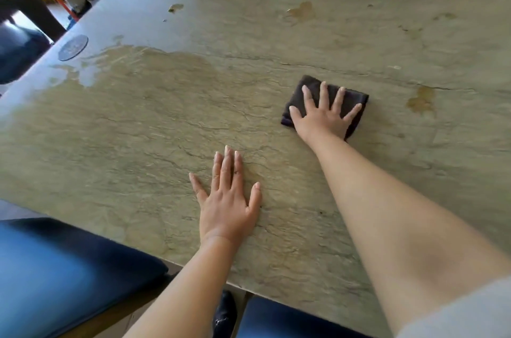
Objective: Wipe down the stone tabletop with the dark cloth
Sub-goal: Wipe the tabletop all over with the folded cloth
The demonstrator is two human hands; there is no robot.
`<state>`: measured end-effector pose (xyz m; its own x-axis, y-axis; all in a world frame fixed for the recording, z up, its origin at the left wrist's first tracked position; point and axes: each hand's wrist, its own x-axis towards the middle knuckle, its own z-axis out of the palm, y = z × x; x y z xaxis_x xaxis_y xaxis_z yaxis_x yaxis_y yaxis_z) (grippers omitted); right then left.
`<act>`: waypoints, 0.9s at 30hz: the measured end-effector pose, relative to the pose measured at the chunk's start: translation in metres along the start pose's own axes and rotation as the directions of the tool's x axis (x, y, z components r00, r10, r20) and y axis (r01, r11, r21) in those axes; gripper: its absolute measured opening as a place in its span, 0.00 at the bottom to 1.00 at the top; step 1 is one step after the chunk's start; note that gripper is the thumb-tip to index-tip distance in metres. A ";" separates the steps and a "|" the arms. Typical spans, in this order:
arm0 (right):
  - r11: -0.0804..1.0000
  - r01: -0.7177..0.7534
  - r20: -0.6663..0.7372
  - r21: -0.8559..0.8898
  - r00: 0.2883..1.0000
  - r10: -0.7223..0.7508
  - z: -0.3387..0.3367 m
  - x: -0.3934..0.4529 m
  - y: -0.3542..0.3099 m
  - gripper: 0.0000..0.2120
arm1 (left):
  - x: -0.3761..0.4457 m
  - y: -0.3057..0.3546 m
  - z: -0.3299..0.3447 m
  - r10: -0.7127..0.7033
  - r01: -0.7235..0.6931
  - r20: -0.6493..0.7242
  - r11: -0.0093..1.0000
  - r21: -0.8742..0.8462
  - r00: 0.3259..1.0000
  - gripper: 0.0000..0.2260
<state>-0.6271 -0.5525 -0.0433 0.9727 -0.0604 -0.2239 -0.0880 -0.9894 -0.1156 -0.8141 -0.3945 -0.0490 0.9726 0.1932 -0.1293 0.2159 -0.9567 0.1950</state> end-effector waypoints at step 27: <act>0.553 0.820 0.127 -0.147 0.570 -0.812 0.038 -0.215 0.091 0.30 | -0.002 -0.003 -0.003 0.037 -0.043 -0.046 0.990 -0.138 0.998 0.33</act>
<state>-0.8520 -0.6249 -0.0426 0.5983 0.7857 -0.1570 0.7809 -0.6157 -0.1052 -0.8167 -0.3912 -0.0467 0.9828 0.1677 -0.0767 0.1838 -0.9251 0.3323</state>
